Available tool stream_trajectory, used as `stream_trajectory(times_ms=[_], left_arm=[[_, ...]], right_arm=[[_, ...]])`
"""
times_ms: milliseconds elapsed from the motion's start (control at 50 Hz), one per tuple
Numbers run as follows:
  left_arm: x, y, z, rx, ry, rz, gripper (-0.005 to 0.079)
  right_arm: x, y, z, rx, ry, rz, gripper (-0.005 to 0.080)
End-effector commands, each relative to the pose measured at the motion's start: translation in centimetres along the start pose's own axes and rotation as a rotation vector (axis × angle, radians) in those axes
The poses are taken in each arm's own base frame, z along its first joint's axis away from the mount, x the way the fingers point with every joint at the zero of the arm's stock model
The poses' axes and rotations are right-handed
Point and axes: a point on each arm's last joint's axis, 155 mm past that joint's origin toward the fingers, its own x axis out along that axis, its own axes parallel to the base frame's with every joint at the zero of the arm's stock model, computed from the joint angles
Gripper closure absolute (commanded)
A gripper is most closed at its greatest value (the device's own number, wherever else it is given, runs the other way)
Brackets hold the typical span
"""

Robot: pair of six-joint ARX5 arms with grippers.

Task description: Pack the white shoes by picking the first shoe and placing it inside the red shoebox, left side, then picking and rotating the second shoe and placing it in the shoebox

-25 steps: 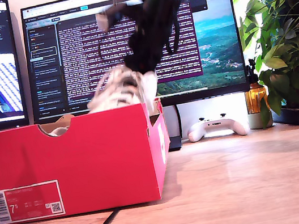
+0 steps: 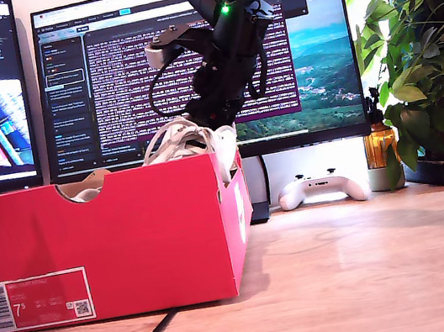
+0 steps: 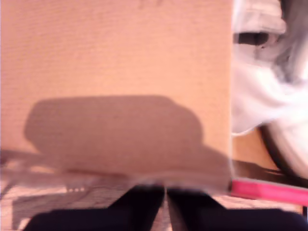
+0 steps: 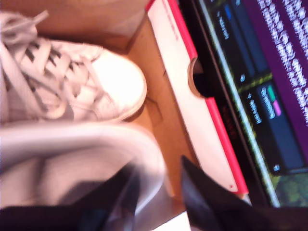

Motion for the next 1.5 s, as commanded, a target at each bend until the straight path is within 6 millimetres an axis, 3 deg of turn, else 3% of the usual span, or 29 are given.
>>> stream_trajectory(times_ms=[0, 240, 280, 380, 600, 720, 920, 1020, 1200, 1320, 1480], left_arm=[[0.0, -0.2, 0.2, 0.008, -0.004, -0.005, 0.0761], [0.0, -0.1, 0.2, 0.008, -0.004, -0.004, 0.0761], [0.0, -0.1, 0.2, 0.008, -0.004, -0.004, 0.0761], [0.0, -0.2, 0.2, 0.008, -0.005, -0.004, 0.0761], [0.0, -0.2, 0.0, 0.008, 0.003, -0.009, 0.0761], [0.0, -0.1, -0.3, 0.010, 0.016, -0.004, 0.0761], [-1.3, -0.2, -0.3, 0.023, 0.002, -0.013, 0.0761], [-2.6, -0.8, 0.2, 0.077, -0.039, -0.036, 0.0761], [-5.5, -2.0, 1.8, 0.170, -0.157, -0.088, 0.0761], [-7.0, -1.6, 3.2, 0.225, -0.249, -0.058, 0.0761], [-8.0, -0.7, 4.3, 0.275, -0.313, -0.002, 0.0761]], right_arm=[[-0.5, -0.7, 1.1, 0.003, -0.014, -0.034, 0.0506], [-1.7, -1.6, 0.9, -0.011, 0.096, -0.114, 0.0519], [-2.1, -1.7, 1.0, -0.012, 0.115, -0.128, 0.0558], [-3.2, -2.0, 1.6, 0.016, 0.145, -0.146, 0.0775], [-5.3, -2.5, 4.2, 0.261, 0.099, -0.153, 0.0765], [-6.1, -2.5, 4.7, 0.339, 0.099, -0.146, 0.0765], [-6.4, -1.0, 2.3, 0.396, 0.187, -0.068, 0.0765], [-6.3, -0.7, 1.1, 0.520, 0.209, -0.025, 0.0765], [-6.4, -2.5, -1.8, 0.658, 0.257, -0.050, 0.0765], [-6.6, -3.0, -3.9, 0.680, 0.309, -0.053, 0.0765], [-7.0, -3.9, -4.4, 0.730, 0.307, -0.075, 0.0765]])
